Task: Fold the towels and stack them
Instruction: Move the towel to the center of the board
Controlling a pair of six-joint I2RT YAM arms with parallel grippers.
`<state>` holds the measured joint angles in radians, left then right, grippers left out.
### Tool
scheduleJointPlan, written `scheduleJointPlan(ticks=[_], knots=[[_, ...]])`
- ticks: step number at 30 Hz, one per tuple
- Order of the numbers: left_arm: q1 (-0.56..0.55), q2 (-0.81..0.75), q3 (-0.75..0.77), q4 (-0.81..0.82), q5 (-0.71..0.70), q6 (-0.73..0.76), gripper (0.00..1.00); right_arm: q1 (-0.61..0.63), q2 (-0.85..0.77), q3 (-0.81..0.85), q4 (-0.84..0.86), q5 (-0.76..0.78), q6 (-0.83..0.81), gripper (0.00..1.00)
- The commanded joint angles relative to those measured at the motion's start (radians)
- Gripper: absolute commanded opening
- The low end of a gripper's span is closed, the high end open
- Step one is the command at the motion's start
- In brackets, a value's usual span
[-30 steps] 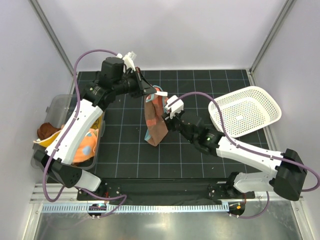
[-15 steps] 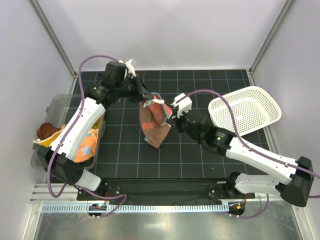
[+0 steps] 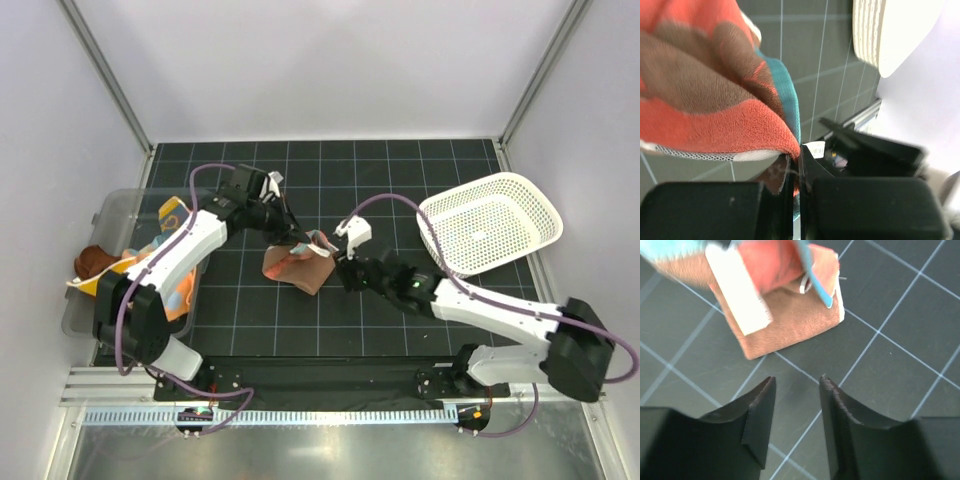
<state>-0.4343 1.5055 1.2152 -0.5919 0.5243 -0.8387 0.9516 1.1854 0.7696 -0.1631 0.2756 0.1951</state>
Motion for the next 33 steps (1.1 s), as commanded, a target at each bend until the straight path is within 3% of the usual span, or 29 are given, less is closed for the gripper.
scheduleJointPlan(ticks=[1,6,11,19,33], knots=[[0.040,0.080,0.075,0.050,0.019,0.027,0.00,0.001,0.118,0.059,0.196,0.010,-0.110,0.50],[0.117,0.206,0.155,-0.057,-0.075,0.130,0.00,-0.157,0.288,0.175,0.220,-0.259,-0.137,0.53],[0.189,0.306,0.202,-0.071,-0.050,0.179,0.05,-0.260,0.446,0.241,0.254,-0.478,-0.187,0.55],[0.232,0.424,0.264,-0.088,-0.014,0.211,0.17,-0.264,0.583,0.310,0.286,-0.503,-0.284,0.55],[0.243,0.501,0.313,-0.115,0.002,0.257,0.18,-0.281,0.663,0.393,0.309,-0.454,-0.359,0.53]])
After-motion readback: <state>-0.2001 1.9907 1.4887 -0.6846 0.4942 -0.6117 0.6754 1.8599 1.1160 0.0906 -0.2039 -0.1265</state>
